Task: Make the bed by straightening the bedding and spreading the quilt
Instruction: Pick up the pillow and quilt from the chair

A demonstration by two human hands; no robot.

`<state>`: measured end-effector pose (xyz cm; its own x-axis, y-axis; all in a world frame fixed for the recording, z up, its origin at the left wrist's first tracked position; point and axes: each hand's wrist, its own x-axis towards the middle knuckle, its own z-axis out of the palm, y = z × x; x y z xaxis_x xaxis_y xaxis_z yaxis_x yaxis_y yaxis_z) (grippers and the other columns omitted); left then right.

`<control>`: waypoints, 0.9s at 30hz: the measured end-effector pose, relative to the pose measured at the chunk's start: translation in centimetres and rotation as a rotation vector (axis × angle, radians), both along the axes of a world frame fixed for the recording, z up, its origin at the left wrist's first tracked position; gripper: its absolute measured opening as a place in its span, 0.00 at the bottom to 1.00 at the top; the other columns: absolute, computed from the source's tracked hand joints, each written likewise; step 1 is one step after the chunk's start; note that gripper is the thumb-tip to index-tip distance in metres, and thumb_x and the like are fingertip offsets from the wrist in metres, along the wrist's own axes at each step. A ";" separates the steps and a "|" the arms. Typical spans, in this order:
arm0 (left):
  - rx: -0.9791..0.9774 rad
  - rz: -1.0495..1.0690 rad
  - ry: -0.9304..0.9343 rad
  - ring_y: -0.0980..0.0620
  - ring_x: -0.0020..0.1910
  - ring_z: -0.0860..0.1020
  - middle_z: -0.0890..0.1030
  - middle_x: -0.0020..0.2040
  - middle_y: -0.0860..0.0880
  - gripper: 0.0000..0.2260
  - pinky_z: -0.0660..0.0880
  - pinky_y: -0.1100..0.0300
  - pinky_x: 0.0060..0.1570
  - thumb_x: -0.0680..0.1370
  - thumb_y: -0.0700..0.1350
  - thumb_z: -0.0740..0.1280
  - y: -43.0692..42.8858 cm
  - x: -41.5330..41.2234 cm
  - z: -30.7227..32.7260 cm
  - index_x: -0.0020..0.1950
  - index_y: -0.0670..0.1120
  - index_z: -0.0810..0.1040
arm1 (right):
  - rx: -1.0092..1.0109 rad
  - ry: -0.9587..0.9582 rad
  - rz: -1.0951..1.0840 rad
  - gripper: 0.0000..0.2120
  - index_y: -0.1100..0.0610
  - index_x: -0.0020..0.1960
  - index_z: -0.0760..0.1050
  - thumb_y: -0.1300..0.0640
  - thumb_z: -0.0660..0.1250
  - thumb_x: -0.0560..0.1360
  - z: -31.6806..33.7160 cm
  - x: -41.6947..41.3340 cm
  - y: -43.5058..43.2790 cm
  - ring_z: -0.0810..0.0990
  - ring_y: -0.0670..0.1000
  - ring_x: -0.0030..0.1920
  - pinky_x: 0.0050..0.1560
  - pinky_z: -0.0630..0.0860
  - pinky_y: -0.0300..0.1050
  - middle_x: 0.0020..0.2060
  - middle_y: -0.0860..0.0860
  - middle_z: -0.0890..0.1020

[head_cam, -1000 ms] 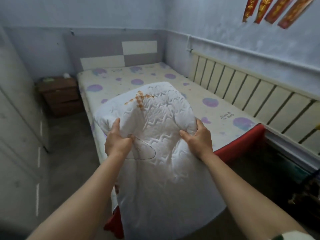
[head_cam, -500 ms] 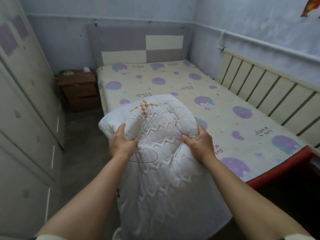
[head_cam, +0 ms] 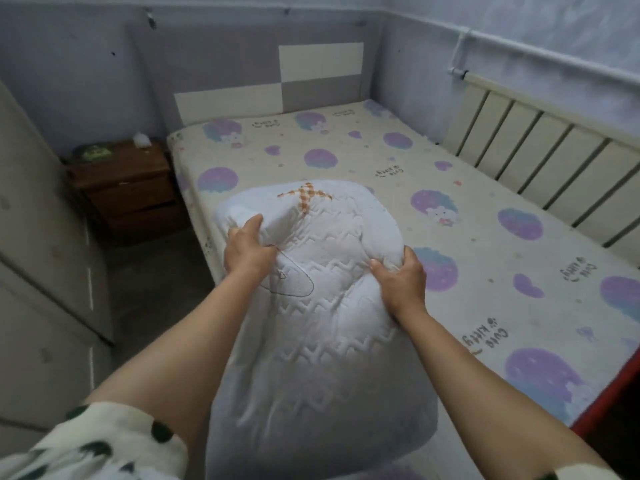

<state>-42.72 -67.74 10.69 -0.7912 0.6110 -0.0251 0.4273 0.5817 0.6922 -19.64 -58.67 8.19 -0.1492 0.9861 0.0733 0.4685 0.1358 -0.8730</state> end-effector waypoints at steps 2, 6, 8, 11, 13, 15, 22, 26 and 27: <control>0.060 -0.043 0.028 0.44 0.67 0.69 0.66 0.72 0.45 0.29 0.69 0.52 0.67 0.73 0.40 0.68 3.8 -4.4 2.0 0.72 0.57 0.67 | 0.003 0.096 -0.091 0.17 0.58 0.57 0.74 0.54 0.71 0.71 0.4 -4.5 2.2 0.80 0.58 0.52 0.51 0.75 0.47 0.51 0.55 0.82; 0.166 -0.253 0.022 0.47 0.77 0.53 0.53 0.78 0.45 0.34 0.54 0.52 0.75 0.74 0.35 0.64 9.0 -11.3 7.3 0.77 0.56 0.58 | -0.133 0.194 -0.084 0.31 0.58 0.77 0.53 0.49 0.60 0.79 3.4 -12.9 8.5 0.66 0.58 0.71 0.69 0.63 0.47 0.73 0.57 0.66; 0.208 -0.335 -0.010 0.48 0.77 0.54 0.54 0.78 0.46 0.33 0.54 0.54 0.75 0.76 0.35 0.65 9.9 -12.8 8.2 0.77 0.52 0.57 | -0.215 0.092 -0.002 0.33 0.56 0.78 0.42 0.46 0.54 0.81 3.8 -15.4 11.0 0.59 0.60 0.74 0.73 0.57 0.54 0.76 0.59 0.57; 0.198 -0.346 -0.037 0.48 0.73 0.63 0.64 0.75 0.47 0.28 0.59 0.56 0.73 0.77 0.37 0.65 9.4 -13.0 6.0 0.76 0.46 0.62 | -0.128 -0.213 0.094 0.28 0.55 0.78 0.51 0.47 0.52 0.81 3.0 -17.0 10.6 0.62 0.61 0.72 0.70 0.59 0.57 0.73 0.61 0.61; 0.148 -0.345 -0.054 0.47 0.70 0.68 0.70 0.71 0.44 0.25 0.64 0.53 0.71 0.77 0.39 0.66 8.7 -12.7 3.0 0.74 0.43 0.66 | -0.053 -0.368 0.193 0.22 0.54 0.74 0.61 0.50 0.54 0.81 1.5 -17.2 8.6 0.65 0.59 0.70 0.67 0.61 0.54 0.71 0.58 0.66; 0.103 -0.337 -0.086 0.46 0.63 0.75 0.76 0.66 0.43 0.21 0.71 0.51 0.65 0.77 0.40 0.66 7.8 -11.4 0.5 0.71 0.42 0.70 | -0.025 -0.447 0.262 0.15 0.56 0.64 0.72 0.53 0.55 0.81 -0.1 -16.5 6.7 0.70 0.58 0.65 0.63 0.64 0.51 0.65 0.56 0.74; 0.029 -0.339 0.014 0.43 0.54 0.79 0.82 0.55 0.43 0.11 0.76 0.50 0.56 0.78 0.44 0.63 5.1 -4.5 -1.2 0.58 0.45 0.80 | 0.012 -0.406 0.270 0.12 0.57 0.36 0.71 0.56 0.58 0.78 -0.6 -10.8 4.0 0.77 0.58 0.43 0.43 0.71 0.49 0.40 0.57 0.80; 0.048 -0.377 0.058 0.41 0.48 0.79 0.83 0.47 0.41 0.09 0.76 0.52 0.49 0.78 0.45 0.63 4.2 1.4 0.7 0.47 0.42 0.81 | 0.049 -0.389 0.228 0.12 0.62 0.40 0.74 0.56 0.58 0.76 1.8 -5.5 3.0 0.78 0.60 0.42 0.44 0.76 0.52 0.39 0.58 0.81; 0.058 -0.398 0.076 0.41 0.47 0.79 0.83 0.45 0.41 0.10 0.75 0.53 0.47 0.78 0.46 0.63 3.9 3.6 1.3 0.46 0.41 0.80 | 0.064 -0.387 0.216 0.12 0.62 0.41 0.75 0.56 0.58 0.76 2.5 -3.5 2.6 0.78 0.60 0.42 0.44 0.77 0.52 0.39 0.58 0.81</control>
<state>-39.10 -63.80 11.95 -0.4913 0.8683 0.0682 0.6625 0.3217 0.6765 -23.17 -56.09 10.66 -0.3794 0.9247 0.0317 0.7138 0.3143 -0.6259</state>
